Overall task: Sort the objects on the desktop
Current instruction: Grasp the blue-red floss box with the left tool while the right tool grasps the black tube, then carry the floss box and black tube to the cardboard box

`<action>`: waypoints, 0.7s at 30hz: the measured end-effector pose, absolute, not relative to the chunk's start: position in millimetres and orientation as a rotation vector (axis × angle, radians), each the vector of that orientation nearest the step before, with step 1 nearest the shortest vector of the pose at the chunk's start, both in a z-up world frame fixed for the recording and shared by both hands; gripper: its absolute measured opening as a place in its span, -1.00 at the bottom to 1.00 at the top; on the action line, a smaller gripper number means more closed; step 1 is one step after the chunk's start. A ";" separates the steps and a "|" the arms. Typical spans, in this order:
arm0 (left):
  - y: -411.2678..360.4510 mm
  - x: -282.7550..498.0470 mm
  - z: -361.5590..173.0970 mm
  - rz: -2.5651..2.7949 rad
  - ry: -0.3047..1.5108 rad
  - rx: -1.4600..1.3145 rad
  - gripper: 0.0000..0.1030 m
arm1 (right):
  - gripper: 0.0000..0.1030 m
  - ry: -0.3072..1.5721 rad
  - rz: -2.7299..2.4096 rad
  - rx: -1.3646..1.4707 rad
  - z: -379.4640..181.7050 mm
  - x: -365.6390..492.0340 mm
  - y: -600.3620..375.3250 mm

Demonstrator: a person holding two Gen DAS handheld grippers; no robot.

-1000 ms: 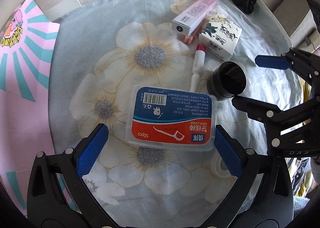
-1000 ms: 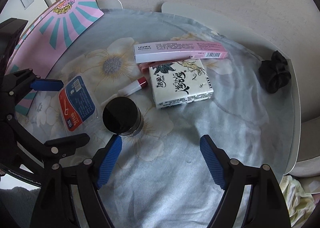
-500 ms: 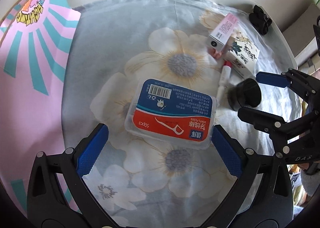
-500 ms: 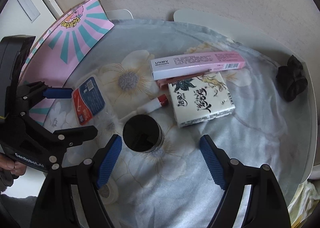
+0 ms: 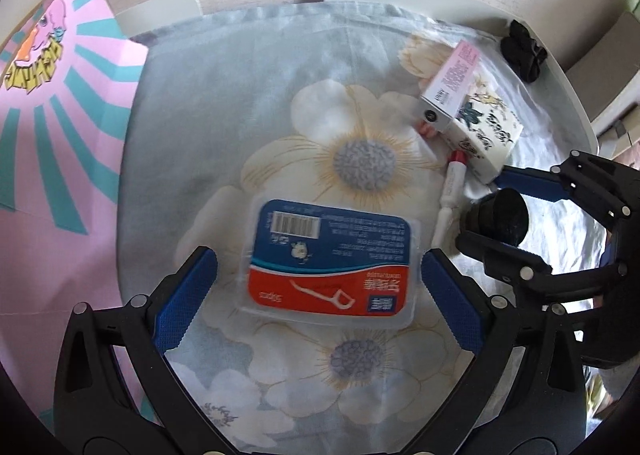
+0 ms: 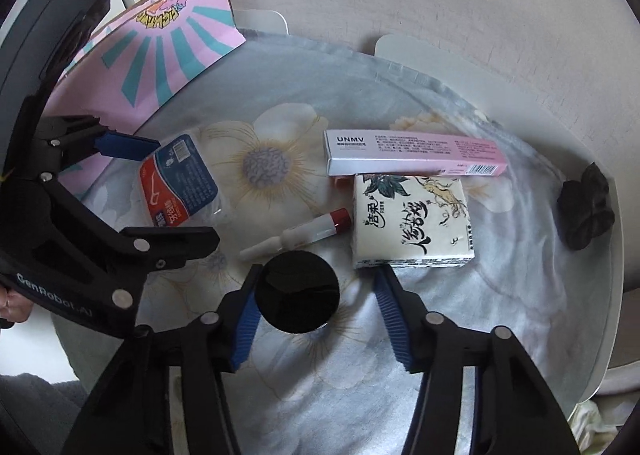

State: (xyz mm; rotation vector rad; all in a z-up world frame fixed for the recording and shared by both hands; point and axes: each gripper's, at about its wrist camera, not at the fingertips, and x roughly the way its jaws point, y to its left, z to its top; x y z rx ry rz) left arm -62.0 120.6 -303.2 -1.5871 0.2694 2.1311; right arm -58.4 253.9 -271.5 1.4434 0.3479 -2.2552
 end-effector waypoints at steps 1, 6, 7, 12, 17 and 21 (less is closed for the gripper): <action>121.0 -60.3 -303.1 2.140 0.280 -1.579 0.81 | -0.22 0.351 -2.263 1.438 -271.4 -57.5 253.8; 122.8 -52.2 -302.0 2.148 0.322 -1.547 0.57 | -0.37 0.325 -2.272 1.439 -270.9 -56.4 255.1; 122.6 -50.8 -301.6 2.151 0.328 -1.544 0.57 | -0.37 0.321 -2.274 1.442 -270.8 -56.2 255.6; 118.5 -44.0 -288.7 2.209 0.276 -1.554 0.56 | -0.37 0.284 -2.301 1.457 -265.0 -50.8 256.4; 98.8 -36.2 -257.9 2.223 0.253 -1.520 0.56 | -0.37 0.221 -2.352 1.463 -247.0 -41.9 262.8; 106.1 -5.9 -235.9 2.248 0.297 -1.483 0.56 | -0.37 0.198 -2.404 1.452 -226.7 -37.8 266.6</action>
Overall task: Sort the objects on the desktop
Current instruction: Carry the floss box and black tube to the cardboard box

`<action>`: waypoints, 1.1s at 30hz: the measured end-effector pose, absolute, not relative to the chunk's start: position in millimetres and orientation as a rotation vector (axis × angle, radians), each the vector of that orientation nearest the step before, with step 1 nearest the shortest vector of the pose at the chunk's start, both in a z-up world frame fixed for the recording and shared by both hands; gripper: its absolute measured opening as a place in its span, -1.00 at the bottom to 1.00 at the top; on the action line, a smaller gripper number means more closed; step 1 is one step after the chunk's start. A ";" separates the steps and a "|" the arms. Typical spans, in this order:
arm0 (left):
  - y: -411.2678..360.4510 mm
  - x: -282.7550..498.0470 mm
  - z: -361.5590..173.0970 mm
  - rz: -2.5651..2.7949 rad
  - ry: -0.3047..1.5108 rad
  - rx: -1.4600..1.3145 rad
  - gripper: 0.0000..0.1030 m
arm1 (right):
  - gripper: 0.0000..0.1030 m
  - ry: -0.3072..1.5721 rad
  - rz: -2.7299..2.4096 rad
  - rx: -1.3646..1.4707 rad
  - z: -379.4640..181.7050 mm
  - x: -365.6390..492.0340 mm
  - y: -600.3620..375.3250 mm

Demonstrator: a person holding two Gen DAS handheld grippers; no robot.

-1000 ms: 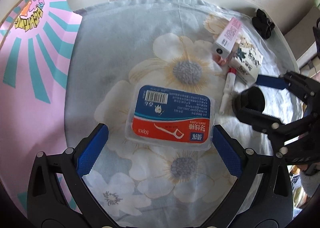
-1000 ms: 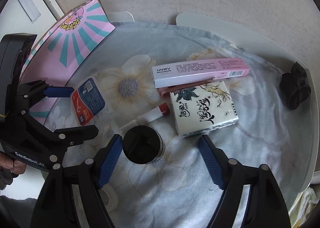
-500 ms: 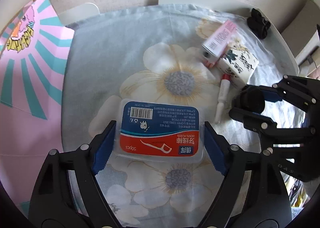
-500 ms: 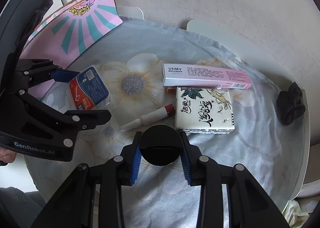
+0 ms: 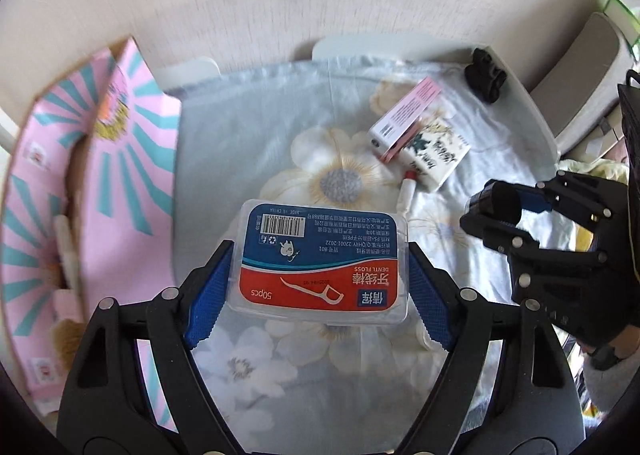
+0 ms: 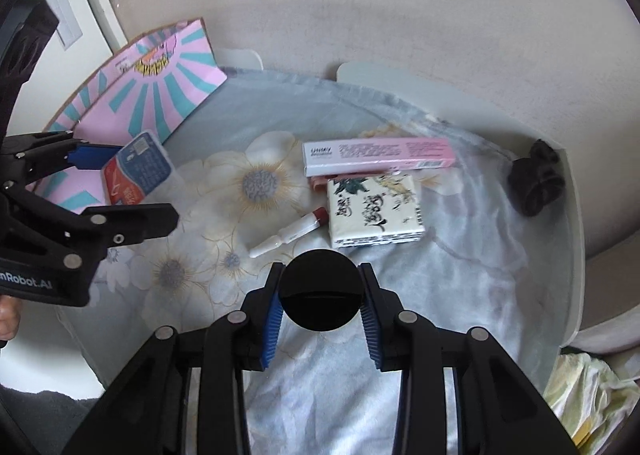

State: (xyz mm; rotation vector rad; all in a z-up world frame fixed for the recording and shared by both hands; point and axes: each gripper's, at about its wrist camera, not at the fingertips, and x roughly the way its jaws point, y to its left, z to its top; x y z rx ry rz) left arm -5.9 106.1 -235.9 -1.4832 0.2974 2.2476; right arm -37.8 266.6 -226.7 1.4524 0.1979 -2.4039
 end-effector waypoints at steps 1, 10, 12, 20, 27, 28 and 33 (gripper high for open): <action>106.1 -5.4 -229.5 2.255 0.314 -1.471 0.56 | -0.37 0.197 -2.416 1.449 -220.9 -36.6 269.2; 84.9 -6.6 -170.0 2.335 0.299 -1.335 0.56 | -0.37 0.212 -2.503 1.343 -164.4 -28.5 263.4; 73.9 -6.3 -159.4 2.357 0.287 -1.330 0.56 | -0.37 0.222 -2.507 1.302 -150.5 -29.4 255.8; 13.8 -9.1 -125.4 2.486 0.234 -1.300 0.56 | -0.37 0.299 -2.462 1.185 -113.1 -39.3 201.9; -55.5 -17.6 -113.3 2.611 0.167 -1.357 0.56 | -0.37 0.347 -2.378 1.109 -93.5 -54.3 147.6; -64.8 -19.0 -114.0 2.622 0.157 -1.373 0.56 | -0.37 0.351 -2.363 1.102 -92.0 -56.7 139.8; -98.0 -22.8 -127.8 2.646 0.119 -1.436 0.56 | -0.37 0.349 -2.268 1.099 -92.7 -74.7 96.5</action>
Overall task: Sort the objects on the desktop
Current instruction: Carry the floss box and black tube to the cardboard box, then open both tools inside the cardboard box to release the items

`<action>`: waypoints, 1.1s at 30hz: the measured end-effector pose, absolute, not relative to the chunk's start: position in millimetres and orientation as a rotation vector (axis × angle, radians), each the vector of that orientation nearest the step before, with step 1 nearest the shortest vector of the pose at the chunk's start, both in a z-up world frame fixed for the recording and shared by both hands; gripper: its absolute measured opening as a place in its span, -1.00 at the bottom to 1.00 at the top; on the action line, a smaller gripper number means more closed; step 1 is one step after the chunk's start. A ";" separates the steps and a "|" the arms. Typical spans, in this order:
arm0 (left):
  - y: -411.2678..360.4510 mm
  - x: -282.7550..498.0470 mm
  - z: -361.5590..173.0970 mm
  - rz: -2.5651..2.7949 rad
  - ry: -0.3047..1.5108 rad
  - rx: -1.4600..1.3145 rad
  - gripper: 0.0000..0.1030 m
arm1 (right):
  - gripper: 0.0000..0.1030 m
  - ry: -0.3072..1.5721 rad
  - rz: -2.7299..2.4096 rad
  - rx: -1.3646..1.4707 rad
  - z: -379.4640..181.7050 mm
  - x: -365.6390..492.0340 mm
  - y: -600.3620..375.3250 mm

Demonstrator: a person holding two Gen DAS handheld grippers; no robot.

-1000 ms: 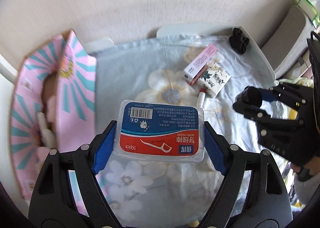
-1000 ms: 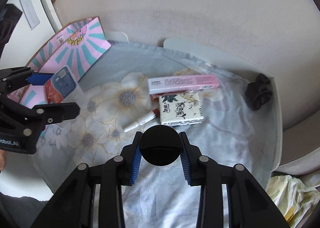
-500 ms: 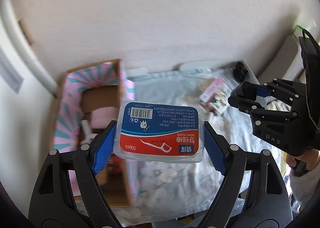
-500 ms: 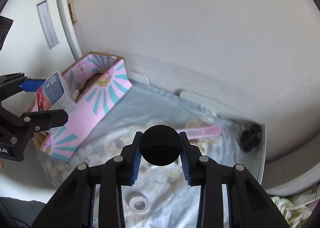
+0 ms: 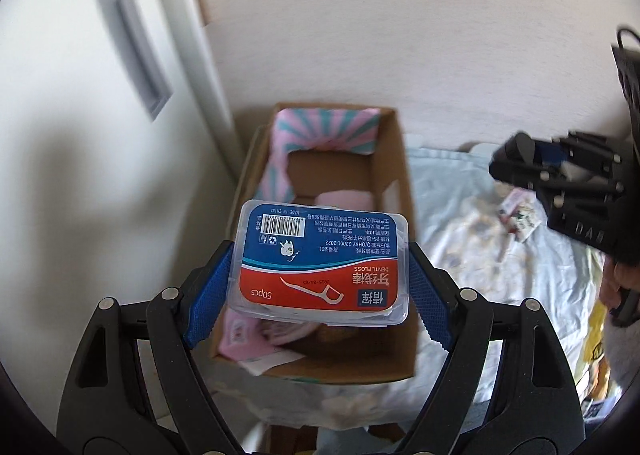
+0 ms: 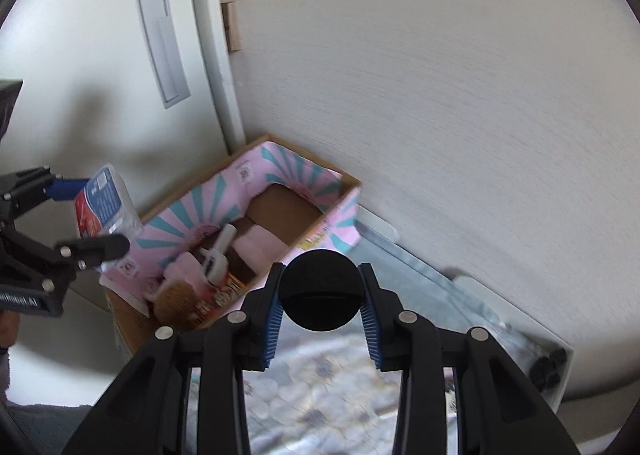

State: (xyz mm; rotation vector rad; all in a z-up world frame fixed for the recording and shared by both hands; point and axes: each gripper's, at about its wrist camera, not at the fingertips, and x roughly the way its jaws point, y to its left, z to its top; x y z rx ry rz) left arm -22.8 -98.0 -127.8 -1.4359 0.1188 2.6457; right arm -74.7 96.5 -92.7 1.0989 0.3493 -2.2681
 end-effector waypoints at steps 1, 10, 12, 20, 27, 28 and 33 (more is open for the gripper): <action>-101.3 -23.1 -131.8 2.644 0.117 -1.445 0.56 | -0.37 0.348 -2.250 1.099 -93.6 -78.2 87.6; -114.2 -31.9 -183.5 2.581 0.065 -1.552 0.56 | -0.37 0.358 -2.062 1.232 -140.7 -116.8 5.7; -114.7 -35.7 -197.4 2.549 0.055 -1.585 0.56 | -0.37 0.372 -2.021 1.292 -155.8 -123.3 -7.4; -115.9 -45.8 -221.6 2.497 0.080 -1.646 0.56 | -0.37 0.400 -1.975 1.395 -185.2 -130.9 -27.1; -115.7 -50.2 -220.1 2.459 0.104 -1.633 0.58 | -0.37 0.419 -1.985 1.411 -184.3 -130.5 -27.2; -115.7 -51.3 -219.2 2.451 0.098 -1.636 0.60 | -0.30 0.417 -1.987 1.425 -184.0 -131.3 -26.6; -113.9 -51.8 -209.7 2.507 0.198 -1.616 0.99 | 0.33 0.349 -2.058 1.403 -167.6 -135.4 -18.3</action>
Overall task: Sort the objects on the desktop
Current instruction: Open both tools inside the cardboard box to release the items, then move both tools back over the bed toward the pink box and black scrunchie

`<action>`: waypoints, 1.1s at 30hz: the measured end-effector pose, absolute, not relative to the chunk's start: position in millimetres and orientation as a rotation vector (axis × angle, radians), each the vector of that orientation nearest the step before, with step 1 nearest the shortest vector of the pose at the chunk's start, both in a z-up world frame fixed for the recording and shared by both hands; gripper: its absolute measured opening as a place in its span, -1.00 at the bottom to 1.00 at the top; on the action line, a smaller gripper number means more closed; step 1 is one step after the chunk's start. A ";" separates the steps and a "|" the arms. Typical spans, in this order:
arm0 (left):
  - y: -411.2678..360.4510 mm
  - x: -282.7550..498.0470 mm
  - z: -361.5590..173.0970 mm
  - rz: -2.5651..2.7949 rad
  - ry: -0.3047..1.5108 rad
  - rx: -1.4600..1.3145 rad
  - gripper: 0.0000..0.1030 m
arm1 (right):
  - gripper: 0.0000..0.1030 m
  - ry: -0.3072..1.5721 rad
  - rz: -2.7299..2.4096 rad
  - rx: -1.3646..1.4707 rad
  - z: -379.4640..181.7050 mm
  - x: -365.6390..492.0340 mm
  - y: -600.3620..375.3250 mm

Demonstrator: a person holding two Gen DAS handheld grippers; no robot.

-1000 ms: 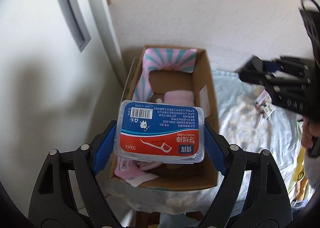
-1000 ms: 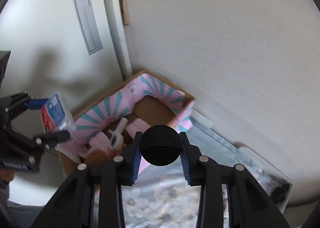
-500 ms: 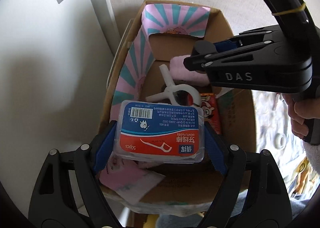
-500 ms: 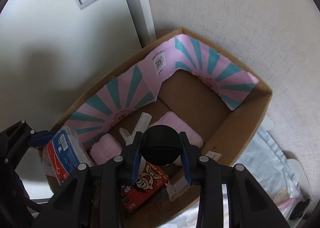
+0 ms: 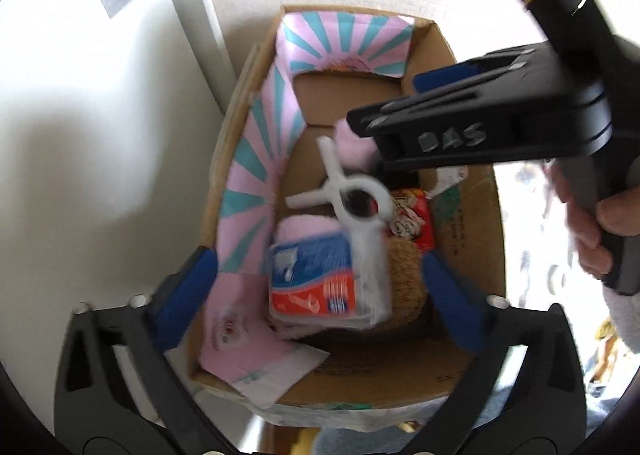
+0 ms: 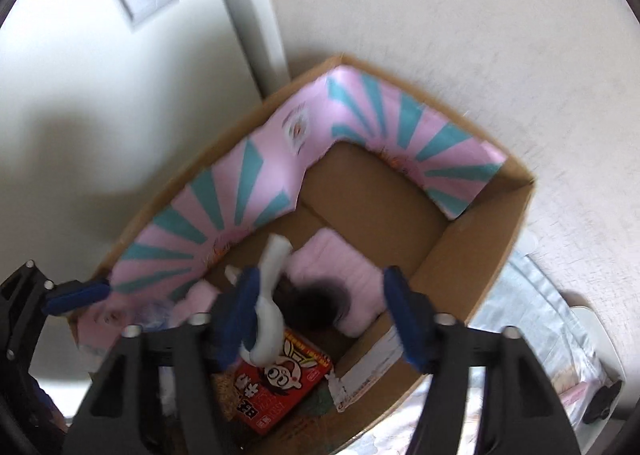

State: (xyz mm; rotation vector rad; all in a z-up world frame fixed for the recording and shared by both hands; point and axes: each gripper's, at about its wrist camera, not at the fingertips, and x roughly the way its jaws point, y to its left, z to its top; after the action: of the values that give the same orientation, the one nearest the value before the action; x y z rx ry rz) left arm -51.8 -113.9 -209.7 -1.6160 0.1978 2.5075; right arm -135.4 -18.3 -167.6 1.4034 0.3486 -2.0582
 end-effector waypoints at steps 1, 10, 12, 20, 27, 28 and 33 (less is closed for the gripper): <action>-112.4 -51.0 -207.2 2.517 0.223 -1.605 0.99 | 0.40 0.328 -2.064 1.394 -162.8 -135.4 -15.5; -100.4 -49.1 -196.3 2.517 0.268 -1.582 0.99 | 0.43 0.316 -2.120 1.373 -147.6 -127.0 -1.0; -98.4 -47.4 -194.3 2.513 0.266 -1.569 0.99 | 0.43 0.305 -2.125 1.376 -146.9 -124.9 2.4; -91.7 -36.9 -186.9 2.507 0.275 -1.532 0.99 | 0.43 0.290 -2.182 1.350 -139.2 -111.7 19.8; -78.2 -24.9 -172.3 2.493 0.290 -1.472 0.99 | 0.43 0.271 -2.245 1.327 -127.4 -100.5 38.8; -76.3 -24.6 -170.3 2.494 0.296 -1.464 0.99 | 0.43 0.263 -2.254 1.326 -125.6 -99.2 42.8; -61.0 -22.7 -158.3 2.483 0.316 -1.420 0.99 | 0.43 0.236 -2.309 1.314 -118.6 -92.5 65.1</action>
State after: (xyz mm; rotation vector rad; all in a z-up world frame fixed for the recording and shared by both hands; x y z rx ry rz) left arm -22.6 -61.0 -158.3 -1.4202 0.3162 2.4829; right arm -92.5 65.1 -118.6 1.3143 0.2364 -2.3088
